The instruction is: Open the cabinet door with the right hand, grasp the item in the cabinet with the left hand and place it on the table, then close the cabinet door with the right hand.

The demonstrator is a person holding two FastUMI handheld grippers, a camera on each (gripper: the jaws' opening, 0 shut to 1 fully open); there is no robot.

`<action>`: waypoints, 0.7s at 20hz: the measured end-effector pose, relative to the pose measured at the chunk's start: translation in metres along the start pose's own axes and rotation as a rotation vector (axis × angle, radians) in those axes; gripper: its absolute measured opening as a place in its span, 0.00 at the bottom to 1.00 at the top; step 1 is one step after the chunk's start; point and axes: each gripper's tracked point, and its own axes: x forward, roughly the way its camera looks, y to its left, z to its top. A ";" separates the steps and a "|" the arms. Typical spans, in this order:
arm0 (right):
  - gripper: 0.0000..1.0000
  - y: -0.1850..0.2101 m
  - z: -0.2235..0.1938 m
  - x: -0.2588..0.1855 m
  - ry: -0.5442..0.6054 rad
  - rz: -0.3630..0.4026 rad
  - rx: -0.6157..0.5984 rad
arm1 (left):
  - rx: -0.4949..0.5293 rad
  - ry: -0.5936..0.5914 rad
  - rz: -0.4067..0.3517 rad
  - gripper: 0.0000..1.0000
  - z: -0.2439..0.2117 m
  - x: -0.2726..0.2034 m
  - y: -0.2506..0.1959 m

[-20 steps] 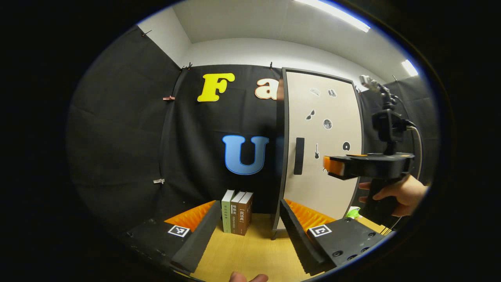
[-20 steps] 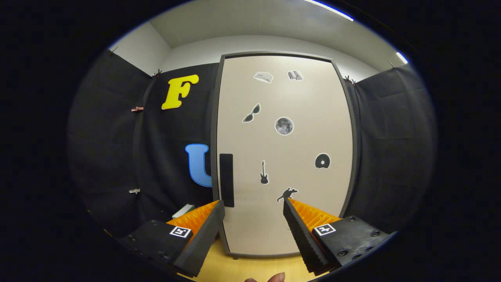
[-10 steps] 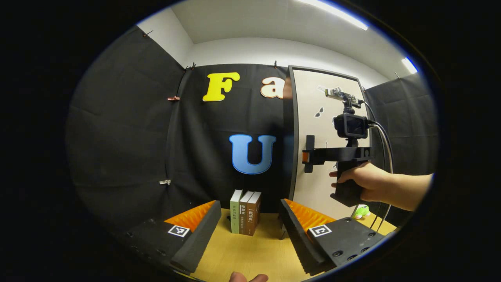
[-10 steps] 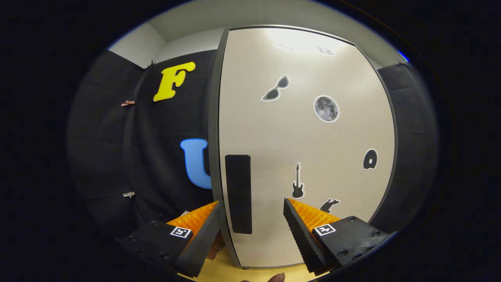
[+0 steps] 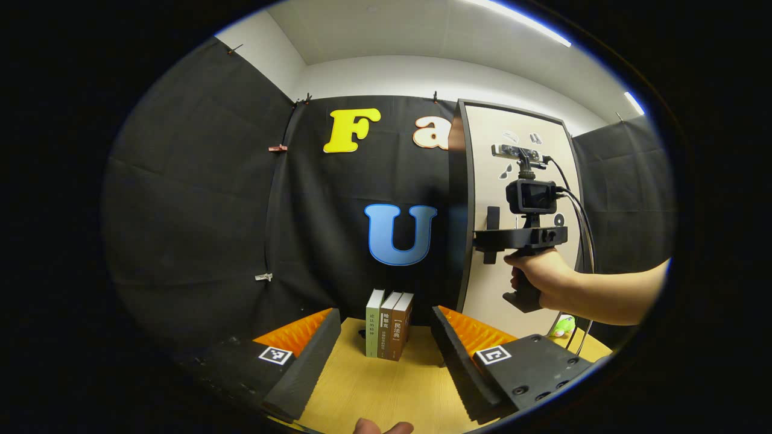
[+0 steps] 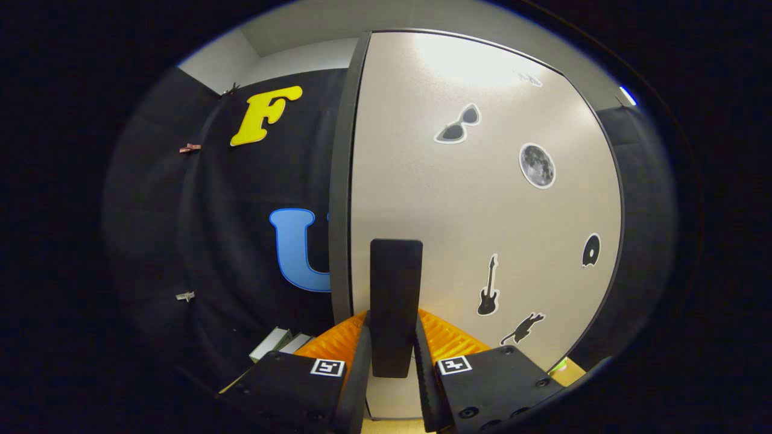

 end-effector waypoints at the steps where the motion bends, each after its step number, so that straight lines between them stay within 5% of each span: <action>1: 0.34 0.000 0.003 0.000 0.002 -0.004 0.016 | 0.008 -0.004 0.003 0.95 0.001 -0.001 0.001; 5: 0.18 0.000 0.001 -0.005 0.007 0.036 -0.034 | 0.011 -0.017 -0.002 0.95 0.007 -0.003 -0.001; 14: 0.18 -0.007 0.003 -0.046 0.022 0.182 -0.010 | 0.018 -0.022 -0.008 0.95 0.012 -0.011 -0.012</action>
